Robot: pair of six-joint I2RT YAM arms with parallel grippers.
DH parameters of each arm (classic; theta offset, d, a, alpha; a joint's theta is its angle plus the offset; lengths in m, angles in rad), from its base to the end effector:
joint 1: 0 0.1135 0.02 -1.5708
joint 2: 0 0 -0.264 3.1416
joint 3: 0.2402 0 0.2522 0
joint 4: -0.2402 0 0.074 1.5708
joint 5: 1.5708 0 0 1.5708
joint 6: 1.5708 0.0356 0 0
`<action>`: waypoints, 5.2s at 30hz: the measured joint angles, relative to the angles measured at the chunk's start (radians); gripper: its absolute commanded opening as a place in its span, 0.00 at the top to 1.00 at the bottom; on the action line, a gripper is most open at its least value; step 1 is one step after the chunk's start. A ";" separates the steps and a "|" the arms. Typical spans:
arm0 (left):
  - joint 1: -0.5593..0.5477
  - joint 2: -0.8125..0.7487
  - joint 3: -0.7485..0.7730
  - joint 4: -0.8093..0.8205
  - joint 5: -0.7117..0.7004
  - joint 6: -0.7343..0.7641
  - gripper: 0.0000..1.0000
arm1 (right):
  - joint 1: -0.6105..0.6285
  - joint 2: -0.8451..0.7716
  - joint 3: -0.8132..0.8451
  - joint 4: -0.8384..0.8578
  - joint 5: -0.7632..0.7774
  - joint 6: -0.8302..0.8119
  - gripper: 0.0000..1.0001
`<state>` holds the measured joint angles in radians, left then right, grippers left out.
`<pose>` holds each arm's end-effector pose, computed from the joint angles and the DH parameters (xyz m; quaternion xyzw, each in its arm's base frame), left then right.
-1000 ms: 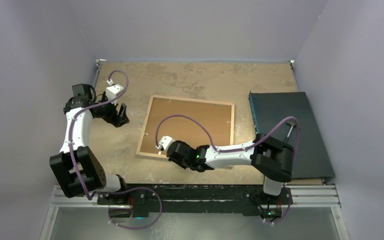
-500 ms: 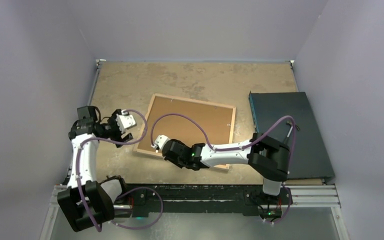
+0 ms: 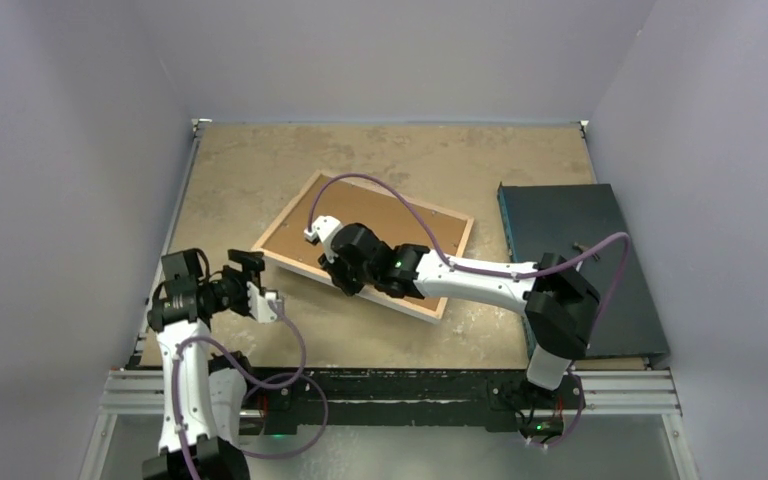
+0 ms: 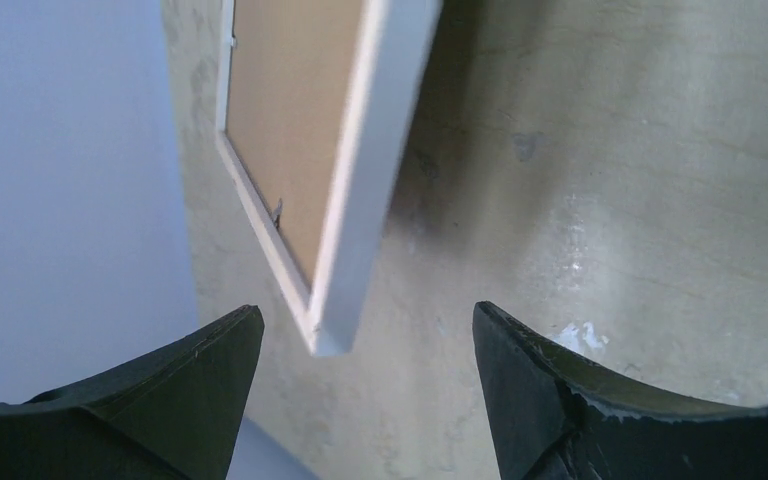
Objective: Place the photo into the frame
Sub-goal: Turn over the photo frame at the center of the board.
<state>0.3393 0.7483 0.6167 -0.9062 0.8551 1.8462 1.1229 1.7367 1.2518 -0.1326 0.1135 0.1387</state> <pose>0.1284 0.0168 0.2366 0.6802 0.5655 0.0288 0.4654 0.1758 0.3565 0.2495 -0.3962 0.7941 0.2295 0.3996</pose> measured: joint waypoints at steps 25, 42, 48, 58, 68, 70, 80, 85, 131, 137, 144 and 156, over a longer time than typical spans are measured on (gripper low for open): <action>-0.080 0.009 -0.151 0.267 0.111 0.205 0.39 | -0.010 0.019 0.191 -0.132 -0.112 0.016 1.00; -0.124 0.014 -0.183 0.411 0.122 0.205 0.45 | -0.006 0.026 0.243 -0.169 -0.139 0.018 1.00; -0.166 0.065 -0.143 0.414 0.095 0.205 0.88 | 0.004 0.026 0.258 -0.192 -0.138 0.014 0.81; -0.178 0.079 -0.037 0.270 0.076 0.205 0.98 | 0.031 -0.040 0.259 -0.189 0.001 -0.054 0.24; -0.178 0.080 0.076 0.120 0.054 0.205 0.99 | 0.161 -0.147 0.257 -0.341 0.092 -0.171 0.21; -0.178 0.080 0.084 0.109 0.053 0.205 0.99 | 0.163 -0.154 0.254 -0.364 0.121 -0.179 0.21; -0.179 0.080 0.101 0.097 0.052 0.181 0.99 | 0.168 -0.149 0.221 -0.442 0.247 -0.193 0.24; -0.179 0.081 0.111 0.102 0.050 0.154 0.99 | 0.180 -0.105 0.217 -0.454 0.347 -0.192 0.44; 0.112 0.414 0.627 0.417 0.173 -1.367 0.13 | -0.480 -0.274 0.246 -0.249 -0.153 0.256 0.89; 0.112 0.516 0.642 0.209 0.138 -1.251 0.16 | -0.591 -0.369 -0.022 -0.048 -0.249 0.359 0.89; 0.112 0.515 0.574 0.126 0.075 -1.131 0.18 | -0.644 -0.391 -0.249 0.148 -0.326 0.440 0.87; 0.112 0.604 0.495 -0.003 0.003 -0.957 0.21 | -0.646 -0.463 -0.620 0.440 -0.274 0.578 0.59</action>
<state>0.4515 1.3525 1.1118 -0.9092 0.8585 0.8890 0.4767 1.2736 0.6323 0.3077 -0.1604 0.7166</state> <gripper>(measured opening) 0.770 0.352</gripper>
